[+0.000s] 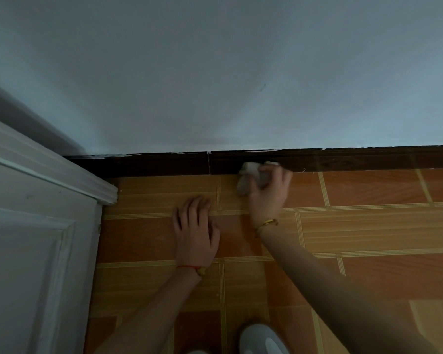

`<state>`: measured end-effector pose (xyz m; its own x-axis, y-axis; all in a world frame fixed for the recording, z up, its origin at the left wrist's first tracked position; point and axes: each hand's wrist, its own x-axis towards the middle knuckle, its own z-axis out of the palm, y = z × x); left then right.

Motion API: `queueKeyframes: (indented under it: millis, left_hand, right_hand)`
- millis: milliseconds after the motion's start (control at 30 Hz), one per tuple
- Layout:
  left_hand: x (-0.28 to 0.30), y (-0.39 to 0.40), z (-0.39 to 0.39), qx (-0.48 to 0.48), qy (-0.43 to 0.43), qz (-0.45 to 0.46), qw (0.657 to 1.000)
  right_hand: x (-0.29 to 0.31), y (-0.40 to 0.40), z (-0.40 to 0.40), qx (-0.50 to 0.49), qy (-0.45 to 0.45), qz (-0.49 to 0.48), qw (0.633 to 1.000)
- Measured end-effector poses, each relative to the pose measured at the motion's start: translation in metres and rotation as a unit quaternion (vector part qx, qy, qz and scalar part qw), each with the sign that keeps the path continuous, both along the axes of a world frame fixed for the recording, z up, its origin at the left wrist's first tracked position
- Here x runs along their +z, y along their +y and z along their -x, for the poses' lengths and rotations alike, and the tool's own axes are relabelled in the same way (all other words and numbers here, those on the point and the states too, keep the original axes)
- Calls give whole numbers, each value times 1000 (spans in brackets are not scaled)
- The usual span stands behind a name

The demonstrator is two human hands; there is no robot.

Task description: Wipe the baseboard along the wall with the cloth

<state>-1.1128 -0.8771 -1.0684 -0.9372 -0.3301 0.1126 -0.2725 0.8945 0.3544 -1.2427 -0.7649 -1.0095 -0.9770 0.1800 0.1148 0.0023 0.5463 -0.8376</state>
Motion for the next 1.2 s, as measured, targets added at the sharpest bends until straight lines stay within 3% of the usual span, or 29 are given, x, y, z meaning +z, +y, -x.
queueKeyframes:
  millis: [100, 200, 400, 500, 833, 933, 1000, 1200]
  left_hand:
    - [-1, -1, -1, -3, -3, 10, 1000]
    - [-2, -2, -1, -6, -6, 20, 1000]
    - [-1, -1, -2, -3, -6, -1, 1000]
    - [0, 0, -1, -1, -2, -1, 1000]
    - [-6, -3, -2, -7, -15, 25, 1000]
    - [-7, -3, -3, -10, -24, 32, 999]
    - [-5, -2, -1, -5, -4, 29, 1000]
    - [-2, -1, -1, -1, 1, 1, 1000]
  right_hand:
    - [8, -42, -18, 97, 27, 39, 994]
    - [17, -55, -22, 102, 46, 80, 991]
    - [25, 2, 6, -72, 50, 67, 994]
    - [25, 22, 14, -106, 63, 59, 991]
    - [22, -73, -28, 106, 47, 86, 990]
    - [20, -78, -30, 128, 49, 92, 986]
    - [19, -62, -24, 103, 51, 79, 990]
    - [16, 16, 14, -113, 47, 59, 991]
